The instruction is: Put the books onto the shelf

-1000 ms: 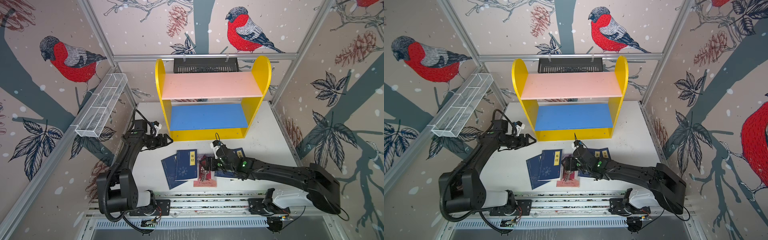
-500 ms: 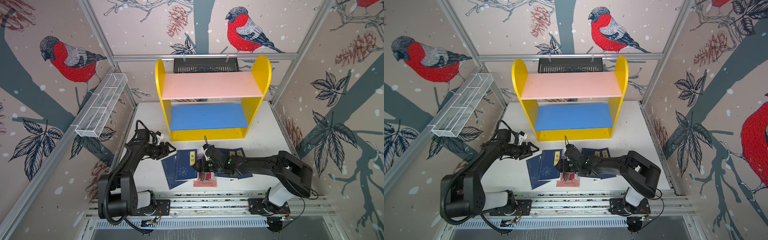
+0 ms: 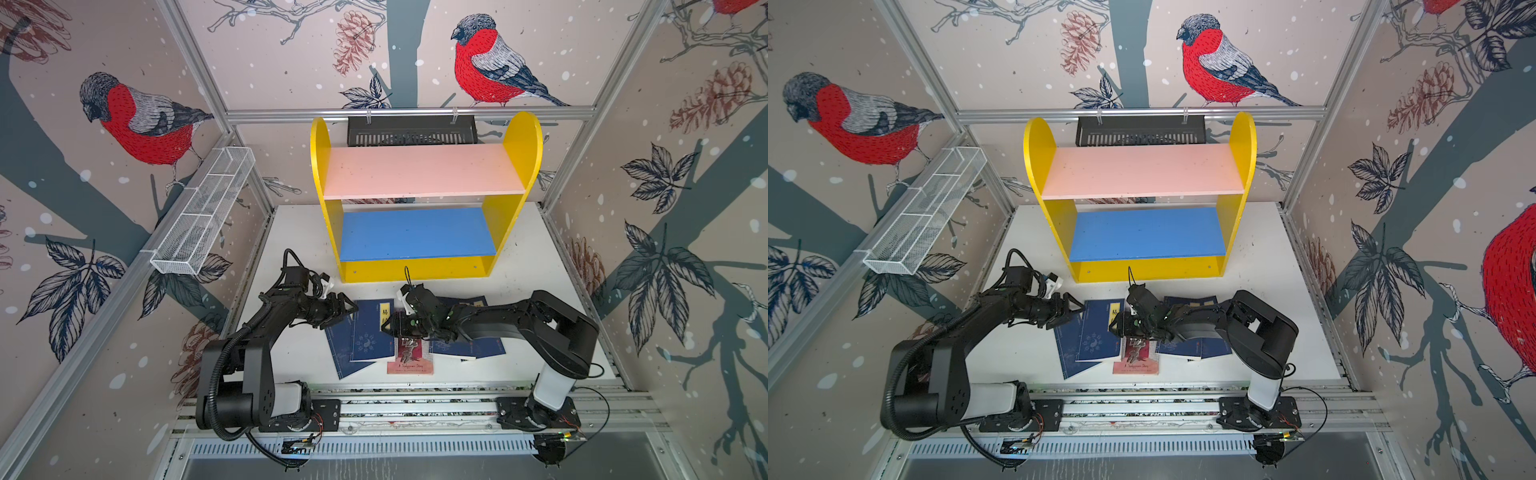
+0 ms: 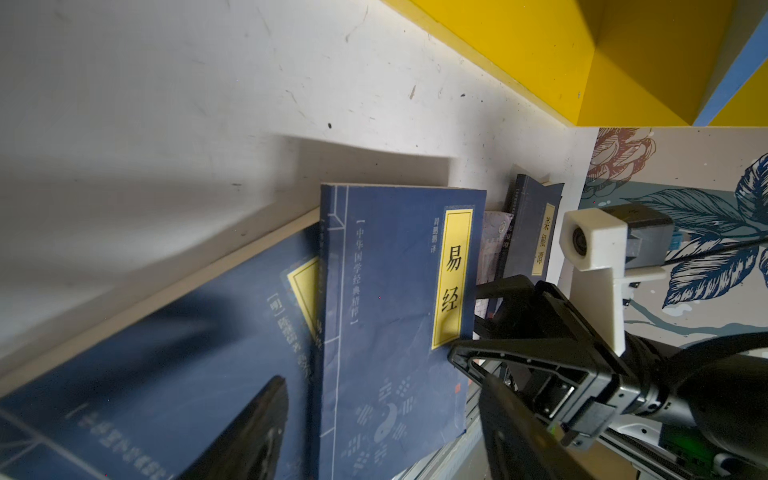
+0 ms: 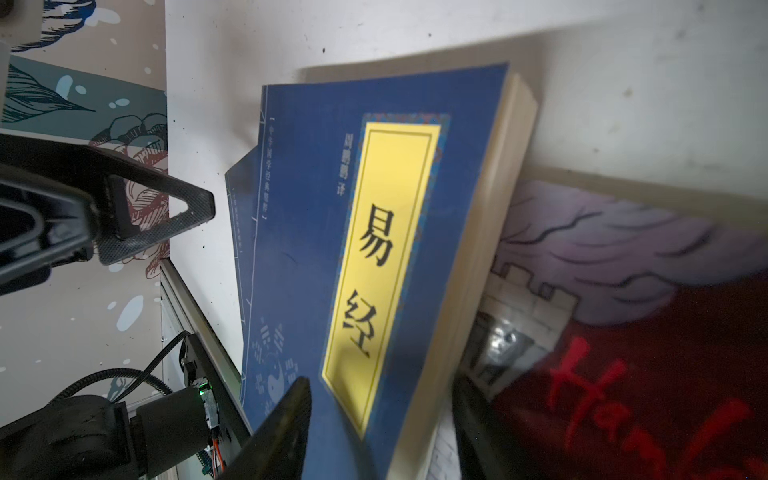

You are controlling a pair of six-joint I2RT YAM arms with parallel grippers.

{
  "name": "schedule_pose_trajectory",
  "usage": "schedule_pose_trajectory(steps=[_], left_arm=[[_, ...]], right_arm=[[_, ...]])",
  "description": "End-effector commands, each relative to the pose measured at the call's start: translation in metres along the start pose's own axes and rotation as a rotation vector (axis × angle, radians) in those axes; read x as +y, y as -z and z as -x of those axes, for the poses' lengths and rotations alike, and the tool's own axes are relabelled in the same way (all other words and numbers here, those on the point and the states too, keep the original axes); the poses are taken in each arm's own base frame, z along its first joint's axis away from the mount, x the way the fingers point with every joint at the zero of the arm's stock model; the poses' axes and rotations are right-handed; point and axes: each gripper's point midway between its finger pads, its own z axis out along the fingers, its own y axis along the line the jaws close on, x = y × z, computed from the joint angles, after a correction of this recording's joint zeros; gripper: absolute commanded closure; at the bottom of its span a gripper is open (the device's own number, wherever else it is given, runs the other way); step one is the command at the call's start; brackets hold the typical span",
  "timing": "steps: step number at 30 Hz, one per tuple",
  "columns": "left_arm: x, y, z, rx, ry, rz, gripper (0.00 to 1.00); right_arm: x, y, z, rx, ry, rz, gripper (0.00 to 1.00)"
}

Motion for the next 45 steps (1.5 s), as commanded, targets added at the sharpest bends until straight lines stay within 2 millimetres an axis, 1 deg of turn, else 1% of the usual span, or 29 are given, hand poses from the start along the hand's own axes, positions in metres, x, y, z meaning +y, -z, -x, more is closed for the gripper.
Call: schedule_pose_trajectory(steps=[1, 6, 10, 14, 17, 20, 21, 29, 32, 34, 36, 39, 40, 43, 45], left_arm=[[0.000, -0.006, -0.001, 0.008, 0.007, -0.002, 0.18], [-0.004, -0.010, -0.006, 0.026, -0.005, -0.026, 0.18], [-0.005, -0.015, -0.009, 0.043, -0.004, -0.044, 0.19], [-0.010, -0.020, -0.015, 0.069, -0.016, -0.070, 0.20], [-0.012, -0.023, -0.019, 0.084, -0.026, -0.077, 0.22], [-0.016, -0.024, -0.021, 0.091, -0.037, -0.090, 0.22], [-0.017, -0.025, -0.022, 0.092, -0.042, -0.097, 0.23], [-0.024, -0.024, -0.023, 0.080, -0.070, -0.118, 0.23], [-0.024, -0.026, -0.025, 0.091, -0.067, -0.121, 0.23], [-0.024, -0.028, -0.026, 0.095, -0.064, -0.123, 0.23], [-0.026, -0.024, -0.022, 0.071, -0.081, -0.110, 0.24], [-0.036, -0.011, -0.015, 0.017, -0.132, -0.094, 0.25], [-0.036, -0.010, -0.014, 0.015, -0.131, -0.088, 0.25], [-0.028, -0.004, -0.008, -0.003, -0.108, -0.024, 0.25], [-0.019, -0.003, -0.008, -0.006, -0.085, 0.013, 0.25]], right_arm=[[0.005, -0.001, 0.005, -0.007, 0.000, 0.034, 0.44], [0.008, 0.002, 0.011, -0.022, -0.010, 0.071, 0.54], [0.016, 0.001, 0.012, -0.014, -0.009, 0.129, 0.62], [0.017, -0.002, 0.012, 0.000, -0.002, 0.137, 0.63], [0.017, -0.001, 0.012, -0.004, -0.002, 0.140, 0.63], [0.018, 0.001, 0.013, -0.011, -0.001, 0.148, 0.55], [0.019, 0.002, 0.013, -0.013, 0.005, 0.155, 0.54], [0.028, 0.001, 0.019, -0.021, 0.016, 0.190, 0.55], [0.027, -0.002, 0.019, -0.013, 0.017, 0.191, 0.56], [0.024, -0.005, 0.017, 0.000, 0.014, 0.184, 0.53], [0.018, -0.007, 0.017, 0.002, 0.011, 0.156, 0.49], [0.008, -0.008, 0.016, -0.001, 0.004, 0.114, 0.49], [0.007, -0.008, 0.017, 0.000, 0.003, 0.107, 0.49], [0.010, -0.008, 0.015, 0.012, 0.012, 0.117, 0.49], [0.010, -0.009, 0.014, 0.022, 0.017, 0.115, 0.50]])
